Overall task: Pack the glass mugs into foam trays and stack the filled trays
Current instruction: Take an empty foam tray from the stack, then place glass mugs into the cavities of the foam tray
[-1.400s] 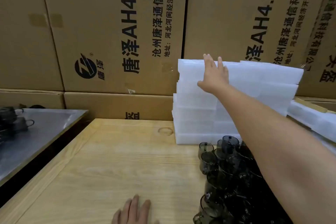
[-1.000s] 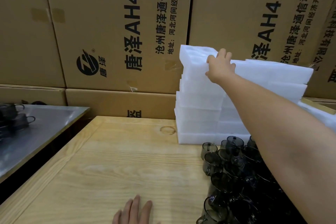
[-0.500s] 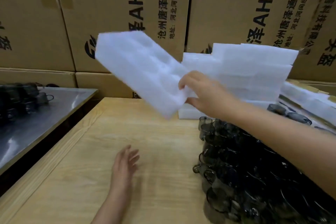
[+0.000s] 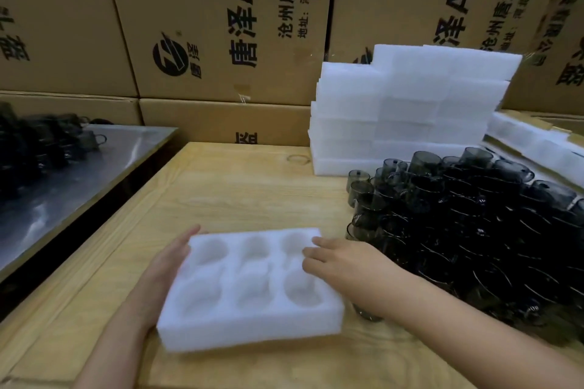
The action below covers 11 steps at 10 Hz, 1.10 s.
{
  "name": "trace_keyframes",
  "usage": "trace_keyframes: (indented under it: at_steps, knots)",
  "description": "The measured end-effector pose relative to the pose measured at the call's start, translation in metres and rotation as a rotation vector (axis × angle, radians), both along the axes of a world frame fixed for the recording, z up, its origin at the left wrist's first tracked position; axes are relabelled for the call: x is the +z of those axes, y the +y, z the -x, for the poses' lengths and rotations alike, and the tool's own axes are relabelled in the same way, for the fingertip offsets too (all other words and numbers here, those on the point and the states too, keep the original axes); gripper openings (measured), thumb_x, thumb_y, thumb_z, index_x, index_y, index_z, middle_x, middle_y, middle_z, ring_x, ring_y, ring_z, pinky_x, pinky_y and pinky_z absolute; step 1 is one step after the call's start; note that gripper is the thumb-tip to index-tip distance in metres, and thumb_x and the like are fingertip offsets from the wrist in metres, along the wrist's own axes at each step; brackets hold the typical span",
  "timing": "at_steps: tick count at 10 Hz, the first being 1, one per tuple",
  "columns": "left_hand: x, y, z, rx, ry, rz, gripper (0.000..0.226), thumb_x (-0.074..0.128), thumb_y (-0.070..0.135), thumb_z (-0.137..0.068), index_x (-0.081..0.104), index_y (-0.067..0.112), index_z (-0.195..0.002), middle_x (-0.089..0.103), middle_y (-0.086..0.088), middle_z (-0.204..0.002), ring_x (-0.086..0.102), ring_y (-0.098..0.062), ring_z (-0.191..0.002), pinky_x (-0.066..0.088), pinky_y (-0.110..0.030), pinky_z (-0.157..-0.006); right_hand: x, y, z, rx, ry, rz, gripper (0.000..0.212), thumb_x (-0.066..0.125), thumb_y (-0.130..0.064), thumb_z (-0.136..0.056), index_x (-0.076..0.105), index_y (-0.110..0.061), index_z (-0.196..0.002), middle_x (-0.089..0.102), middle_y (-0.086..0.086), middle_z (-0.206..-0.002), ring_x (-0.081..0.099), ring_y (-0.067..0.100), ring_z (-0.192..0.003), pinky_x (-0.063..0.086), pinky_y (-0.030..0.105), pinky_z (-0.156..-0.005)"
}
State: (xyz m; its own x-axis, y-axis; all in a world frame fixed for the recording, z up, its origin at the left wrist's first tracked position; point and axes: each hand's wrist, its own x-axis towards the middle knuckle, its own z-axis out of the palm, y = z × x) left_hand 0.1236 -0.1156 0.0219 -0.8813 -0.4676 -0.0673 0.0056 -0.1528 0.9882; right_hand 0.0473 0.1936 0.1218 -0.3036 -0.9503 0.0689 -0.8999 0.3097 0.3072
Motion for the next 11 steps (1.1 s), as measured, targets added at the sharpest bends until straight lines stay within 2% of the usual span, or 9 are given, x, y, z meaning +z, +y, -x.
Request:
trace_keyframes:
  at_steps: [1, 2, 3, 4, 5, 6, 8, 9, 11]
  knots:
    - [0.019, 0.017, -0.004, -0.066, 0.006, 0.009, 0.057, 0.059, -0.003, -0.079, 0.055, 0.026, -0.128, 0.072, -0.002, -0.105, 0.070, -0.020, -0.090, 0.057, -0.029, -0.066, -0.003, -0.008, -0.004, -0.111, 0.175, -0.089, 0.037, 0.063, -0.010, -0.075, 0.063, -0.026, -0.109, 0.064, -0.010, -0.118, 0.048, 0.021, -0.128, 0.042, 0.032, -0.101]
    - [0.020, 0.022, 0.004, -0.035, 0.016, 0.023, 0.057, 0.053, -0.013, -0.083, 0.056, 0.022, -0.127, 0.072, 0.001, -0.099, 0.071, -0.011, -0.080, 0.053, -0.019, -0.057, -0.013, -0.010, -0.007, -0.226, 0.137, -0.129, 0.038, 0.055, -0.012, -0.083, 0.059, -0.018, -0.120, 0.054, 0.004, -0.136, 0.036, 0.030, -0.137, 0.023, 0.044, -0.113]
    - [0.025, 0.028, 0.015, -0.012, -0.001, 0.047, 0.055, 0.051, -0.013, -0.084, 0.056, 0.019, -0.129, 0.068, 0.000, -0.105, 0.070, -0.008, -0.077, 0.053, -0.017, -0.057, -0.003, -0.003, -0.020, -0.348, 0.109, 0.026, 0.033, 0.085, -0.030, -0.041, 0.074, -0.028, -0.072, 0.072, -0.004, -0.103, 0.066, 0.019, -0.104, 0.054, 0.038, -0.087]
    - [0.024, 0.032, 0.026, -0.018, 0.001, 0.065, 0.055, 0.051, -0.013, -0.084, 0.056, 0.017, -0.130, 0.068, -0.002, -0.104, 0.070, -0.008, -0.075, 0.053, -0.018, -0.056, -0.007, 0.014, -0.022, -0.408, 0.102, 0.357, 0.047, 0.087, -0.014, -0.036, 0.074, -0.018, -0.081, 0.070, 0.006, -0.107, 0.067, 0.028, -0.099, 0.055, 0.040, -0.080]
    - [0.022, 0.035, 0.031, -0.047, 0.007, 0.076, 0.055, 0.050, -0.013, -0.084, 0.055, 0.016, -0.131, 0.069, -0.002, -0.100, 0.070, -0.010, -0.077, 0.053, -0.019, -0.059, 0.001, 0.040, -0.029, -0.612, 0.164, 0.603, 0.043, 0.088, -0.016, -0.051, 0.072, -0.009, -0.090, 0.066, 0.011, -0.108, 0.059, 0.036, -0.099, 0.048, 0.045, -0.077]
    - [0.019, 0.036, 0.032, -0.052, 0.026, 0.084, 0.054, 0.051, -0.011, -0.085, 0.056, 0.020, -0.129, 0.070, 0.001, -0.100, 0.070, -0.011, -0.082, 0.054, -0.020, -0.063, -0.002, 0.056, -0.028, -0.844, 0.111, 0.530, 0.043, 0.091, -0.024, -0.051, 0.072, -0.002, -0.083, 0.063, 0.021, -0.110, 0.053, 0.045, -0.103, 0.043, 0.056, -0.080]
    - [0.013, 0.034, 0.030, -0.067, 0.042, 0.083, 0.053, 0.054, -0.008, -0.086, 0.058, 0.027, -0.125, 0.072, 0.004, -0.102, 0.069, -0.015, -0.091, 0.054, -0.025, -0.069, -0.012, 0.056, -0.019, -0.880, 0.072, 0.446, 0.025, 0.090, -0.017, -0.054, 0.071, -0.013, -0.070, 0.064, 0.019, -0.112, 0.052, 0.046, -0.111, 0.023, 0.046, -0.085]
    - [0.013, 0.033, 0.028, -0.081, 0.056, 0.088, 0.052, 0.055, -0.006, -0.086, 0.059, 0.028, -0.124, 0.070, -0.001, -0.109, 0.068, -0.018, -0.095, 0.052, -0.030, -0.074, -0.013, 0.055, -0.019, -0.836, 0.074, 0.512, 0.026, 0.092, -0.012, -0.051, 0.070, -0.015, -0.065, 0.065, 0.017, -0.107, 0.055, 0.044, -0.105, 0.024, 0.045, -0.081]
    - [0.014, 0.032, 0.028, -0.110, 0.075, 0.094, 0.052, 0.057, -0.004, -0.086, 0.057, 0.026, -0.128, 0.067, 0.003, -0.116, 0.067, -0.019, -0.102, 0.053, -0.029, -0.074, 0.000, 0.050, -0.024, -0.618, -0.003, 0.727, 0.022, 0.087, -0.001, -0.058, 0.071, -0.008, -0.072, 0.066, 0.011, -0.098, 0.058, 0.038, -0.082, 0.044, 0.045, -0.066]
